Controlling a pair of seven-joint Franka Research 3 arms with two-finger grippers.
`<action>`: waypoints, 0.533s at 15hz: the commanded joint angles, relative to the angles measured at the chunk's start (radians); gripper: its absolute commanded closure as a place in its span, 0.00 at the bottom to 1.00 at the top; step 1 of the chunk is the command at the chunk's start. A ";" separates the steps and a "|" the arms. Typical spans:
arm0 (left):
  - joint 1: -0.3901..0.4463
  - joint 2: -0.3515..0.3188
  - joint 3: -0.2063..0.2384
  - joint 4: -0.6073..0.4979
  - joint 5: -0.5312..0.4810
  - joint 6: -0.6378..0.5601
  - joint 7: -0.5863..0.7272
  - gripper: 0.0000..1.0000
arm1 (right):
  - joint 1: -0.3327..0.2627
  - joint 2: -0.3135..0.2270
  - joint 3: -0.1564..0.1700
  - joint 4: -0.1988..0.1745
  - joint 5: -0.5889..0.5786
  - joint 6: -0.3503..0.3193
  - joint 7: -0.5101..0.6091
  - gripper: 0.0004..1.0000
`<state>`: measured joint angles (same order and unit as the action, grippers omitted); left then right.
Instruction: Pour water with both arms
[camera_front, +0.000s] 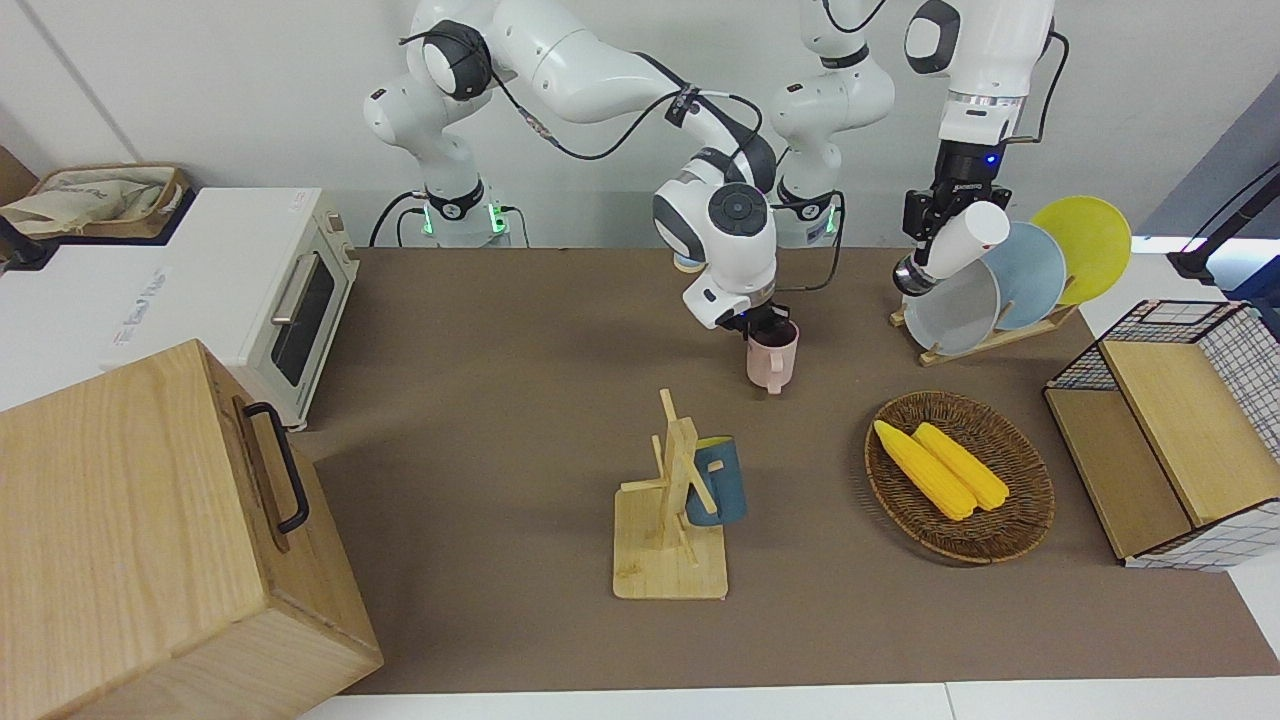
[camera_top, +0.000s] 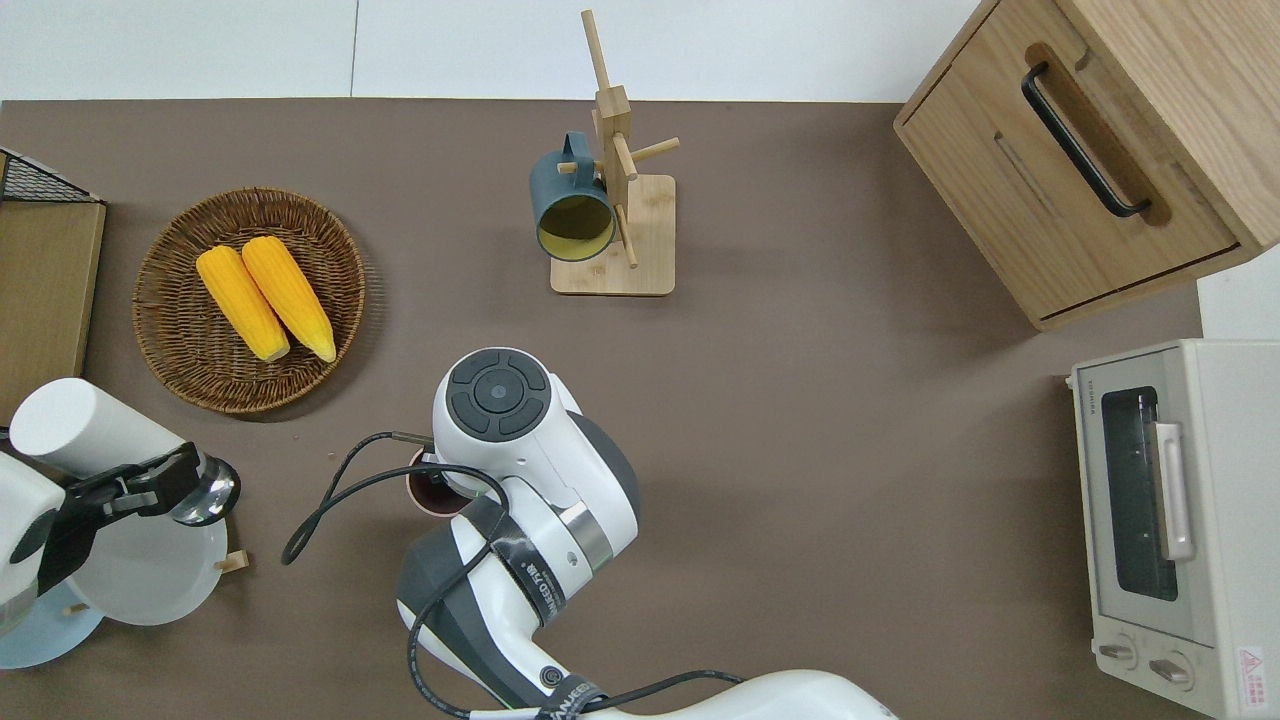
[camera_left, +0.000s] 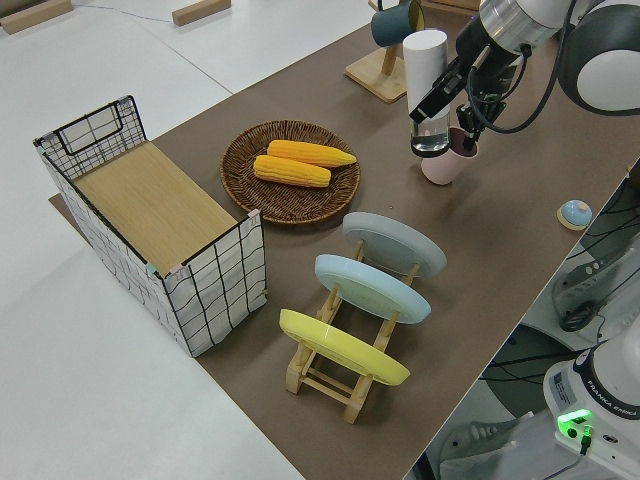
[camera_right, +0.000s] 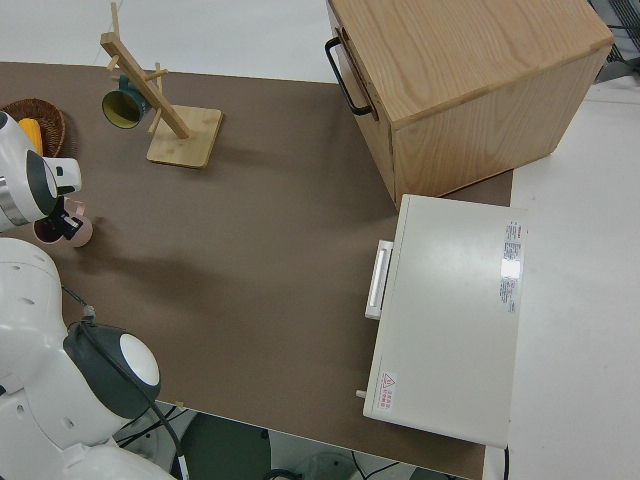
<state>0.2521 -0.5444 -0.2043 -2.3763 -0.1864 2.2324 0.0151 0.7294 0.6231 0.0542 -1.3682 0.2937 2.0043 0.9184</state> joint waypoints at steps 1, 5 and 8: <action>-0.036 -0.046 0.009 -0.049 -0.041 0.033 -0.004 1.00 | -0.001 0.029 -0.001 0.024 0.018 0.013 0.008 0.99; -0.060 -0.046 0.009 -0.061 -0.061 0.039 -0.001 1.00 | -0.002 0.026 -0.004 0.026 0.012 0.019 0.011 0.01; -0.059 -0.045 0.011 -0.061 -0.062 0.041 0.000 1.00 | -0.010 0.014 -0.007 0.029 0.010 0.001 0.016 0.01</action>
<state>0.2094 -0.5523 -0.2050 -2.4194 -0.2319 2.2450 0.0152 0.7282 0.6322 0.0487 -1.3636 0.2942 2.0136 0.9190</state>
